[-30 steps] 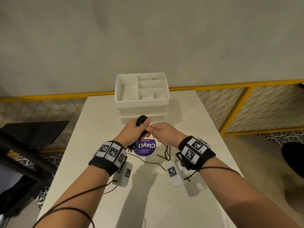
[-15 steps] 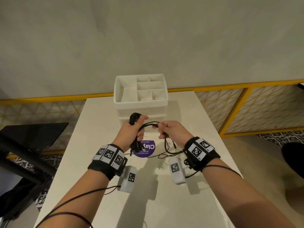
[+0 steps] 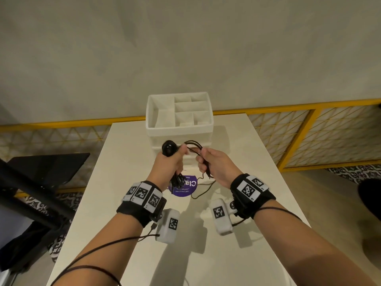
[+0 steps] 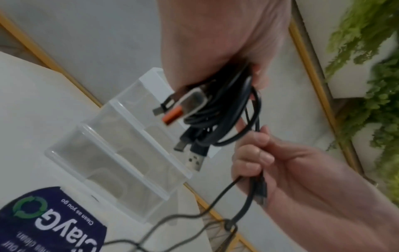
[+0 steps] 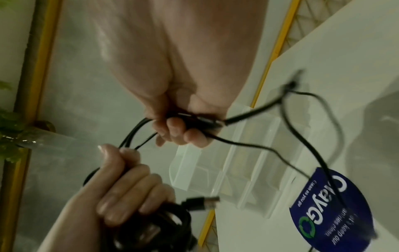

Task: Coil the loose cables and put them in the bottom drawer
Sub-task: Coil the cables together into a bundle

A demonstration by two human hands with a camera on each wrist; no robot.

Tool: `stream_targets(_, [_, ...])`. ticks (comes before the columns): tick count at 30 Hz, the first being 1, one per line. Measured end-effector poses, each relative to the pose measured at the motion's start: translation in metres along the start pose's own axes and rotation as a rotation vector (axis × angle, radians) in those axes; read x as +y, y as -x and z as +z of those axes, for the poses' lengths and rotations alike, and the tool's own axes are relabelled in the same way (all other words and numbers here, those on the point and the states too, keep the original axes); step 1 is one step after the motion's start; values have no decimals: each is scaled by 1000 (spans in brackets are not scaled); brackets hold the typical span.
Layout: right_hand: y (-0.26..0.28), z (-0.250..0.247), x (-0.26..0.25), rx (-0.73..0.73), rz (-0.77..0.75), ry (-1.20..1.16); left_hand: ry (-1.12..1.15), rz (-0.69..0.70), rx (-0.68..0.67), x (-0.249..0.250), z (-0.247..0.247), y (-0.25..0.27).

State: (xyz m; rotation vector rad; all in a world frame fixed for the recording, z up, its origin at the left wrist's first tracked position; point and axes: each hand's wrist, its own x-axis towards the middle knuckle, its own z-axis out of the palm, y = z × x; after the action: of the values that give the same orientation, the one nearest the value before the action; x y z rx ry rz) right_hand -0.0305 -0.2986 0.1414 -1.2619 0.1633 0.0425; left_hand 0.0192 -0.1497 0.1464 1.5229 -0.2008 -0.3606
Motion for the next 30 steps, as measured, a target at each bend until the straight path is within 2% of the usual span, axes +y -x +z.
stream_targets(4, [2, 4, 0, -35, 34, -42, -23, 53, 57, 1, 2, -4])
stream_targets(6, [3, 6, -4, -52, 55, -21, -16, 28, 53, -1, 1, -5])
stream_targets(10, [7, 13, -10, -168, 111, 96, 68, -65, -57, -10, -1, -2])
stream_targets(13, [9, 17, -14, -213, 146, 163, 142, -82, -167, -14, 0, 4])
stream_targets(19, [9, 17, -5, -232, 228, 280, 161, -79, -28, -10, 0, 6])
stream_targets(24, [9, 16, -3, -197, 192, 266, -30, -32, 109, -7, -3, 2])
stream_targets(27, [7, 12, -2, -145, 96, 159, -142, -16, 75, -2, -7, 1])
stream_targets(30, [5, 9, 2, -123, 70, 89, -77, -8, 7, 0, -9, 3])
